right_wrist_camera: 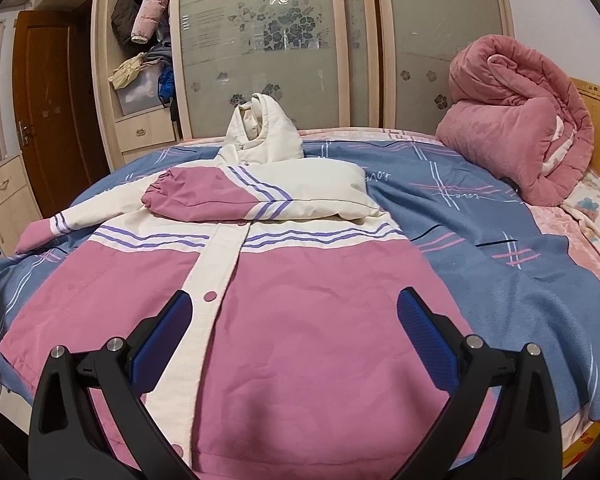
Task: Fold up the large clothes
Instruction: 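Close the left gripper on the other pink sleeve cuff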
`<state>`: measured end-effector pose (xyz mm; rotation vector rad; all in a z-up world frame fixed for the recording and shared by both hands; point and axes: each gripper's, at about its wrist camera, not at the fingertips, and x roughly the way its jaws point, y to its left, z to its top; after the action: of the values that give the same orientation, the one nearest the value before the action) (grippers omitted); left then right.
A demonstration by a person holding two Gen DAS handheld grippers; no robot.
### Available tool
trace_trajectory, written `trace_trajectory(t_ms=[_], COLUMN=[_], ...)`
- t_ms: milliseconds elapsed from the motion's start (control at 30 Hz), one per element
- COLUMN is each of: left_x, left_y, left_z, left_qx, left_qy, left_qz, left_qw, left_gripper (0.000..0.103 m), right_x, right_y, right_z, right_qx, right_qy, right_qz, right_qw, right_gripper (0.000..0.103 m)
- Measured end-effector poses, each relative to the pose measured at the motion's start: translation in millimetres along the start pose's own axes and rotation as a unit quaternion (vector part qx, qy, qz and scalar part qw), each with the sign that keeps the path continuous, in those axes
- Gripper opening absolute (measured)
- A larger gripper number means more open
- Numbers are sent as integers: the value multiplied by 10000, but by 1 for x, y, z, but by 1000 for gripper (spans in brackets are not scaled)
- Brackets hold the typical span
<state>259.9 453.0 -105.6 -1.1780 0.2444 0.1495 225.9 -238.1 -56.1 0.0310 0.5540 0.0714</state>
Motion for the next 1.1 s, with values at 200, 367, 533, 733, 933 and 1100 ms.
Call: trace_trajectory(t_ms=[200, 367, 533, 733, 933, 1100], left_x=[37, 59, 67, 85, 107, 104], left_y=[18, 41, 51, 53, 49, 53], left_z=[20, 22, 25, 29, 34, 32], left_qx=[174, -79, -172, -66, 188, 269], left_qy=[114, 422, 529, 545, 568, 354], left_qz=[36, 402, 572, 822, 873, 1054], left_qw=[9998, 9983, 9968, 9951, 9944, 9934], left_gripper=[92, 90, 90, 90, 88, 36], right_x=[6, 12, 17, 18, 21, 24], right_y=[9, 11, 16, 25, 25, 25], right_z=[-4, -4, -3, -4, -4, -5], right_qx=[-153, -131, -115, -202, -173, -207], right_qy=[101, 193, 240, 267, 314, 351], right_qz=[66, 103, 177, 254, 262, 250], right_qw=[9998, 9997, 9995, 9991, 9990, 9989], right_gripper=[102, 102, 102, 102, 102, 102])
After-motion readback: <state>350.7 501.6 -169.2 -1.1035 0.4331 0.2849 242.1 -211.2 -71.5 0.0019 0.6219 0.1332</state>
